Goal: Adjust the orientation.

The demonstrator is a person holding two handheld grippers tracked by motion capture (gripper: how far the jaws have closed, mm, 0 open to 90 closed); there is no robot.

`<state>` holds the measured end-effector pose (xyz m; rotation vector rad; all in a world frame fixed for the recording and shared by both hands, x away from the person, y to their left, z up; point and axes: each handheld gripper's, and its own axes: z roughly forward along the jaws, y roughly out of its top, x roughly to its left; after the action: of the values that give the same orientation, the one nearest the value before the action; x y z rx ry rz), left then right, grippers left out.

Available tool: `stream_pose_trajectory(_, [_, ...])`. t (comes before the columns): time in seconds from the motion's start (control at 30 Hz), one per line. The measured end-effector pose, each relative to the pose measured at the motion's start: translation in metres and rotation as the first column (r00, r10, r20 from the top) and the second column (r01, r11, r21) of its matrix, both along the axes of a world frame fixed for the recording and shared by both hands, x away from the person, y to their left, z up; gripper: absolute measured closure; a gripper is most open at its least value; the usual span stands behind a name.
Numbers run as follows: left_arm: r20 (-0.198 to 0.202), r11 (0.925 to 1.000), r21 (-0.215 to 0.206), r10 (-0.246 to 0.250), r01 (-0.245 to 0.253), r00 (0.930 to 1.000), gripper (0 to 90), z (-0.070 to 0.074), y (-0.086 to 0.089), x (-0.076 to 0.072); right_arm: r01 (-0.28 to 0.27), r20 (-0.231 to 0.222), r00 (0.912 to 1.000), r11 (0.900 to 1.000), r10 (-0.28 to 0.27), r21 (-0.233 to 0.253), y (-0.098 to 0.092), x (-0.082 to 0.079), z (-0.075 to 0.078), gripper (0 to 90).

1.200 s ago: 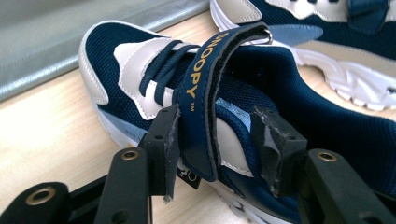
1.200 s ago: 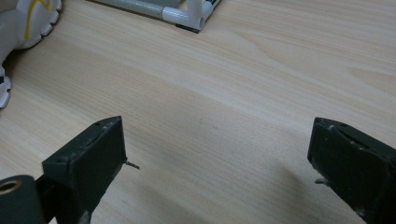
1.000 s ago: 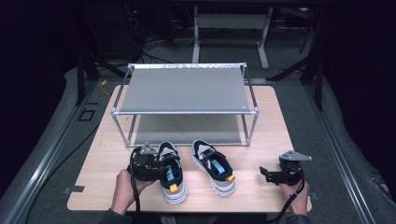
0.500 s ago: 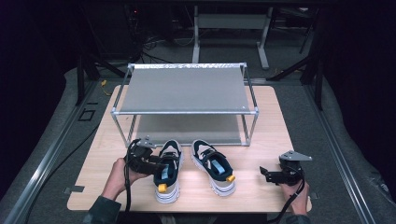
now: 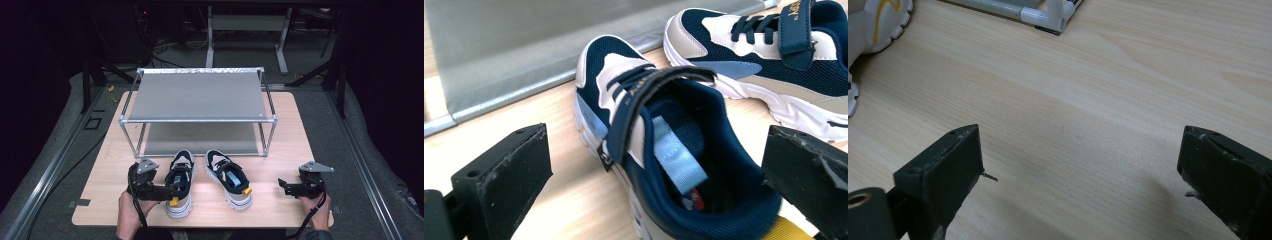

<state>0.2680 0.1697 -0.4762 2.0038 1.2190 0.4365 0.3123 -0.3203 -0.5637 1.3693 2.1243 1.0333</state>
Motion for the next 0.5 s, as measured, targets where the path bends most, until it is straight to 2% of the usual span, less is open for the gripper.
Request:
stream_pose_trajectory(0.1, [0.012, 0.9992, -0.025, 0.033, -0.032, 0.9994, 0.0, -0.004, -0.005, -0.009, 0.001, -0.001, 1.0000, 1.000, -0.001, 0.000, 0.000, 0.000, 0.000, 3.8])
stream_pose_trajectory(0.27, [0.024, 0.9981, -0.029, 0.056, -0.055, 0.9982, 0.0, -0.018, -0.022, -0.024, 0.001, -0.005, 1.0000, 1.000, -0.001, -0.004, 0.000, 0.001, 0.000, 3.9])
stream_pose_trajectory(0.4, [0.044, 0.9972, 0.004, 0.075, -0.075, 0.9962, 0.0, -0.030, -0.035, -0.030, 0.003, -0.007, 1.0000, 1.000, -0.003, -0.004, 0.000, 0.001, 0.000, 4.0])
stream_pose_trajectory(0.5, [0.039, 0.9956, 0.021, 0.090, -0.091, 0.9951, 0.0, -0.038, -0.039, -0.028, 0.004, -0.005, 1.0000, 1.000, -0.004, -0.002, 0.000, 0.000, 0.000, 4.0])
